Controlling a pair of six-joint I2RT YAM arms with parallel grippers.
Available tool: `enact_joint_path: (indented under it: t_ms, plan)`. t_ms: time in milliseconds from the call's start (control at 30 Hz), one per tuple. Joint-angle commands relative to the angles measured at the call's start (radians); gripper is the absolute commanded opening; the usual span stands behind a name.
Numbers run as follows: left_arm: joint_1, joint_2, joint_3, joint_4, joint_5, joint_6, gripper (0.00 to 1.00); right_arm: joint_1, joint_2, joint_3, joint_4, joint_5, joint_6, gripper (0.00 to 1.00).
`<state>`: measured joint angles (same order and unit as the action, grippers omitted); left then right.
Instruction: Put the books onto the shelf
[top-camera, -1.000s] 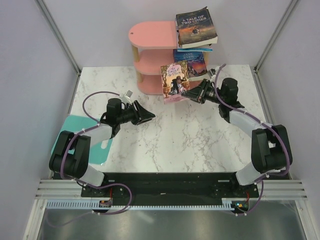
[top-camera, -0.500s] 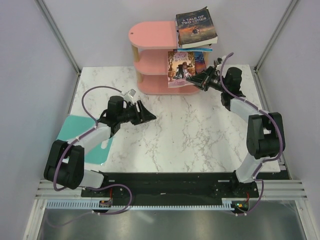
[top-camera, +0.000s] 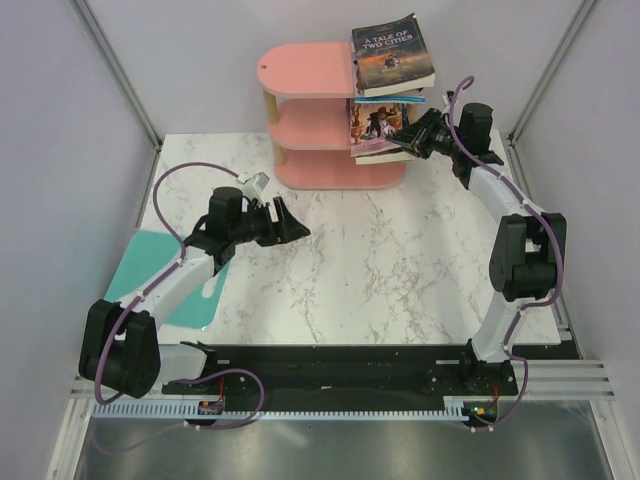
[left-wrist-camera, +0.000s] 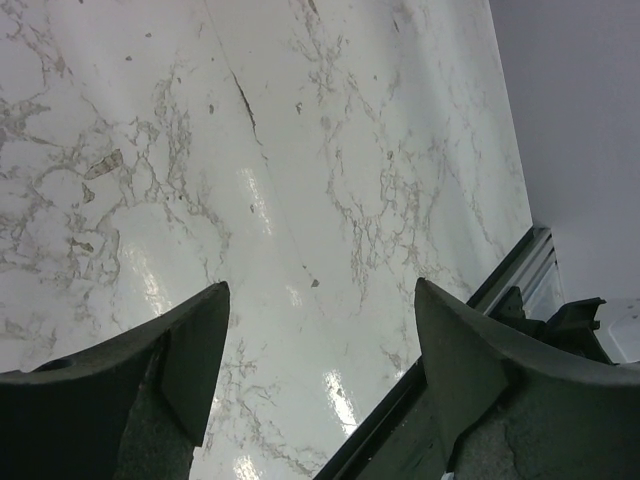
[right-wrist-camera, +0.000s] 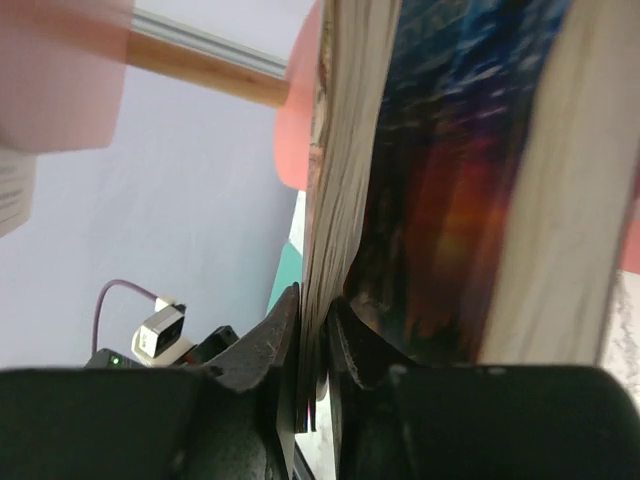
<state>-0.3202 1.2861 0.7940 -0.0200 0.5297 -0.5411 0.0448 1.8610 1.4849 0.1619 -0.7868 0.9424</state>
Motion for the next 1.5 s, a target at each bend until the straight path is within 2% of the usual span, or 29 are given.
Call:
enact_joint_path:
  t_ms: [0,100,433,600,700,733,767,967,1067,1467]
  plan:
    - [0.000,-0.033,0.036,-0.021,-0.013,0.056,0.82,-0.022,0.067,0.092,-0.097,0.006,-0.062,0.23]
    - [-0.002,-0.034,0.034,-0.032,-0.017,0.058,0.82,-0.023,0.107,0.135,-0.148,-0.009,-0.080,0.24]
    - [-0.005,-0.028,0.030,-0.034,-0.014,0.053,0.83,-0.039,0.041,0.117,-0.154,0.078,-0.099,0.47]
    - [-0.008,-0.039,0.027,-0.034,-0.014,0.053,0.83,-0.066,0.003,0.087,-0.157,0.121,-0.113,0.50]
    - [-0.008,-0.045,0.025,-0.035,-0.016,0.055,0.83,-0.069,-0.016,0.078,-0.157,0.129,-0.119,0.55]
    - [-0.008,-0.044,0.024,-0.035,-0.016,0.055,0.83,-0.071,-0.020,0.078,-0.159,0.133,-0.120,0.71]
    - [-0.010,-0.047,0.024,-0.037,-0.016,0.056,0.83,-0.072,-0.028,0.074,-0.179,0.139,-0.123,0.98]
    - [-0.008,-0.056,0.024,-0.055,-0.036,0.069,0.84,-0.082,-0.121,0.049,-0.355,0.328,-0.218,0.98]
    - [-0.010,-0.051,0.024,-0.061,-0.043,0.078,0.84,-0.082,-0.137,0.038,-0.418,0.324,-0.263,0.98]
    - [-0.008,-0.027,0.021,-0.063,-0.045,0.081,0.84,-0.080,-0.232,-0.041,-0.429,0.328,-0.321,0.98]
